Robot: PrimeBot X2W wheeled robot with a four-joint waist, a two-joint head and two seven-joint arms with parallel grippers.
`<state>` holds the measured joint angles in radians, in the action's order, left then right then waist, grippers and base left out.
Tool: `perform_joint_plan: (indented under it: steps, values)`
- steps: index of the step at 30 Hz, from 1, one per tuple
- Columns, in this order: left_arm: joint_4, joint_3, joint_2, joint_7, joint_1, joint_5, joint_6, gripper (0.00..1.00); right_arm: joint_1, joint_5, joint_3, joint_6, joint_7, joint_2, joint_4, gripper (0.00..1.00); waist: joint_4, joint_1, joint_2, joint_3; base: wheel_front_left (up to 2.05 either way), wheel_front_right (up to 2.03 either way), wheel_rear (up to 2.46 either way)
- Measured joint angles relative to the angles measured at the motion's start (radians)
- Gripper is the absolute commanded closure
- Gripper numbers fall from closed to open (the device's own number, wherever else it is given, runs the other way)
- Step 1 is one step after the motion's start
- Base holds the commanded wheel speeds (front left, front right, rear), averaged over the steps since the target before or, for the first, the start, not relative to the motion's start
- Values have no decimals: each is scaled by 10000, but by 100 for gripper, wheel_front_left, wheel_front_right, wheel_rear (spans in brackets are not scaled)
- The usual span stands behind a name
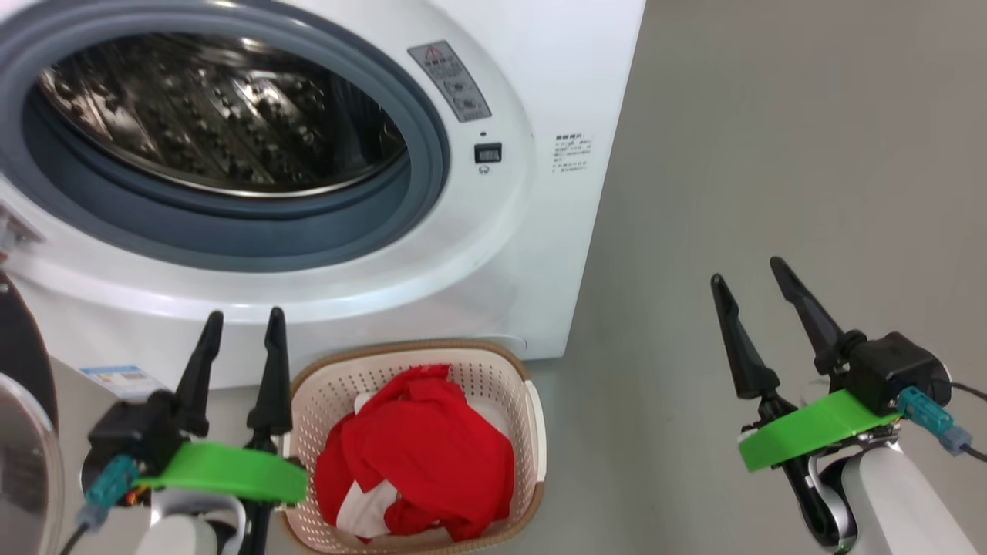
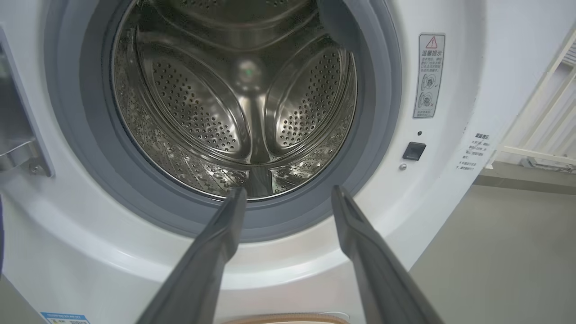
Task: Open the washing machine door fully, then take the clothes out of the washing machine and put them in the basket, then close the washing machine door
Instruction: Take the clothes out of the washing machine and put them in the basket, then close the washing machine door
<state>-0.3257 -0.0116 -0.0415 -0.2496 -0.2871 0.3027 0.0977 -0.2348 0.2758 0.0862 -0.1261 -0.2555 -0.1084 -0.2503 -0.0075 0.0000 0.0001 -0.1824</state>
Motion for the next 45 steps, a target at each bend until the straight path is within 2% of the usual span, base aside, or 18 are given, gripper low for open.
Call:
perform_joint_plan:
  steps: [7, 19, 45]
  values:
    - [1022, -115, 2, 0, 934, -232, 12, 0, 364, -2, 61, 0, 0, 27, -29, 0, 17, 0, 0, 732, 0, 0, 0]
    - [1687, -123, -71, 224, 1775, -230, -96, 0, 867, 0, 167, 0, 0, -165, 35, 0, -46, 0, -1, 1452, 0, 0, 0]
    - [2571, -102, -282, 648, 2679, -213, -546, 0, 1322, -33, 56, 0, 0, -92, 265, 0, -183, 0, 0, 1866, 0, 0, 0]
